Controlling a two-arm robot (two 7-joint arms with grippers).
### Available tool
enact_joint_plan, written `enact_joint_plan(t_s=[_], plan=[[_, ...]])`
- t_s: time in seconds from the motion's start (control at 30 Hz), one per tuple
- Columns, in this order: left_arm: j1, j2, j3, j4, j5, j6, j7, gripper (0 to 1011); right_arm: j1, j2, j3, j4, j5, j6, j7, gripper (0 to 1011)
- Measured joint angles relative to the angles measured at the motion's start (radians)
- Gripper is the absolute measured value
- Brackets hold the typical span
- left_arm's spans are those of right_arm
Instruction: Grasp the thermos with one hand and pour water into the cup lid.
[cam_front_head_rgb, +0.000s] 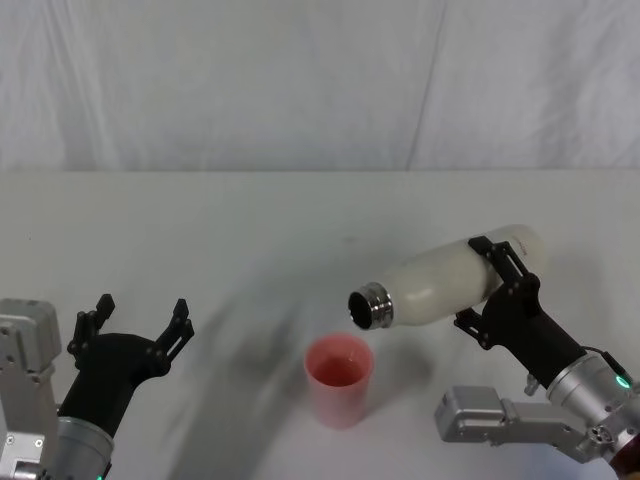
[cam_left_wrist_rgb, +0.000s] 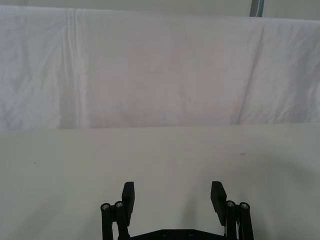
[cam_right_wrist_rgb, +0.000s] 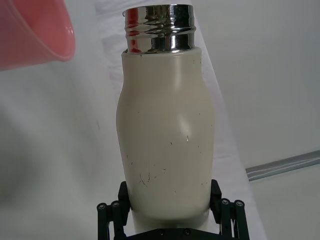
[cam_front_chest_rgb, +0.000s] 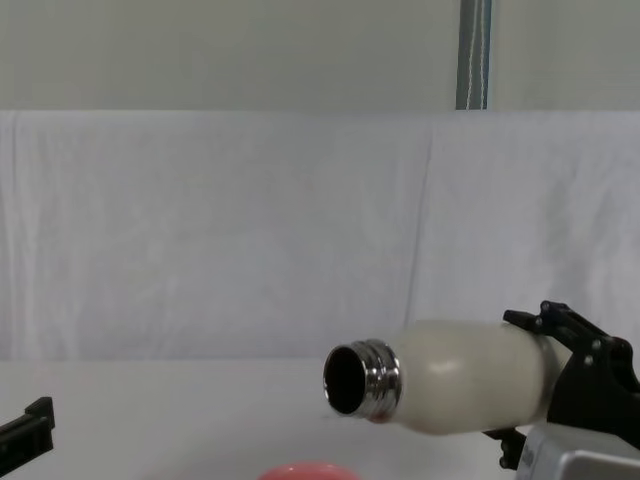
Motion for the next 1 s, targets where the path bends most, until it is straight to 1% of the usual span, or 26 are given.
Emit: enact_joint_plan(t_s=[0.27,1.0], plan=[[0.000,0.000,0.000,0.000,0.000,0.000,0.000,1001,0.003,0.006,-0.013,0.004,-0.025,0.010,-0.013,953],[0.000,0.000,0.000,0.000,0.000,0.000,0.000,1001,0.015,0.016,-0.033,0.006,-0.060,0.031,-0.032,953]])
